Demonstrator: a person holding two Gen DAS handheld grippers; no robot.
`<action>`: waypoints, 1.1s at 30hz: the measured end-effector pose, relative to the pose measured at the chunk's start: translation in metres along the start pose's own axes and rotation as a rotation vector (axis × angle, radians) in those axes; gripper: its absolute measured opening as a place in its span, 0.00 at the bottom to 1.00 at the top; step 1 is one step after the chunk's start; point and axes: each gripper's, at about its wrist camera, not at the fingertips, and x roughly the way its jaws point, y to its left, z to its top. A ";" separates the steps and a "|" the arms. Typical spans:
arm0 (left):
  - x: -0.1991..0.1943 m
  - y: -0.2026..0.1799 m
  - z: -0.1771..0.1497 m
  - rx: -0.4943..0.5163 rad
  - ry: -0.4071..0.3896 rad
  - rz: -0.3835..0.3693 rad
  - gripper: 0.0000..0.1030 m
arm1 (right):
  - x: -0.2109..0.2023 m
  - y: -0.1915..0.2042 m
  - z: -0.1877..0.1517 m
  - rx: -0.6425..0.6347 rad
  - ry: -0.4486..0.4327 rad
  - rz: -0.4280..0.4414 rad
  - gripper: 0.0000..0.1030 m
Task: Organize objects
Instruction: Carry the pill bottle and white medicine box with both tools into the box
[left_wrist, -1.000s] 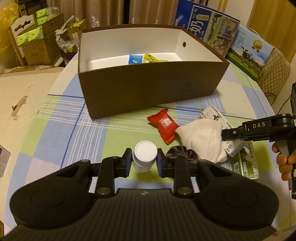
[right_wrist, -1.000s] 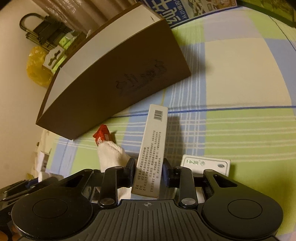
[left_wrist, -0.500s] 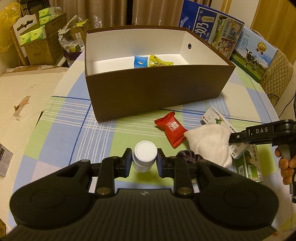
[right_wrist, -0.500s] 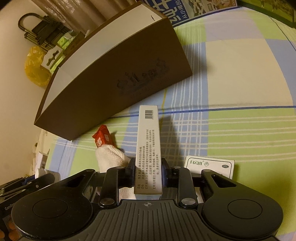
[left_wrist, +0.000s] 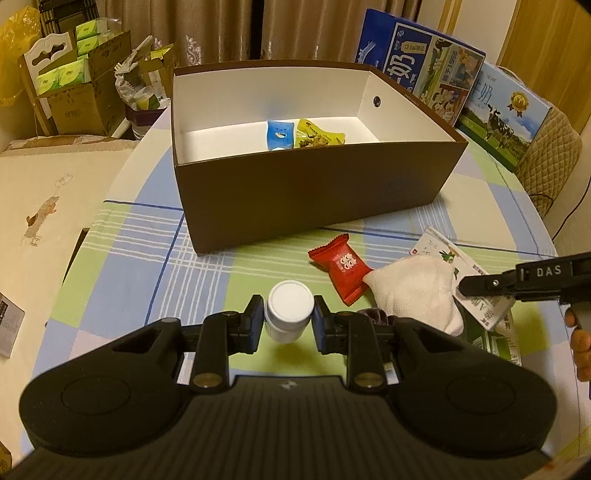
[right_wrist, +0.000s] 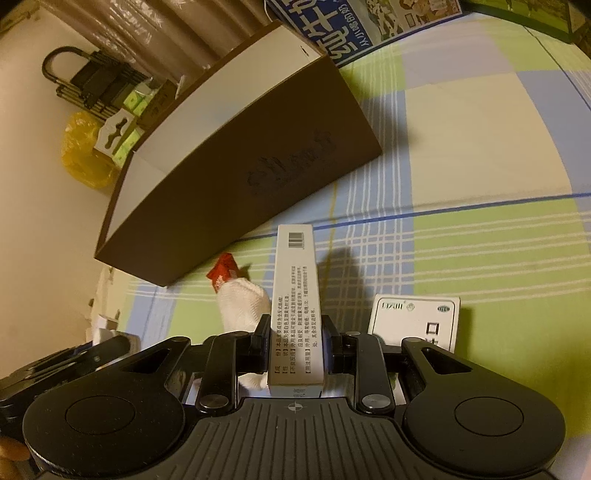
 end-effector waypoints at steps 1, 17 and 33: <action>0.000 0.000 0.001 0.000 -0.001 -0.001 0.22 | -0.002 -0.001 0.000 0.008 -0.001 0.006 0.22; -0.012 0.005 0.023 0.008 -0.047 -0.015 0.22 | -0.043 0.010 0.012 0.054 -0.086 0.101 0.22; -0.011 0.019 0.084 0.028 -0.139 0.013 0.22 | -0.049 0.034 0.077 0.048 -0.175 0.191 0.22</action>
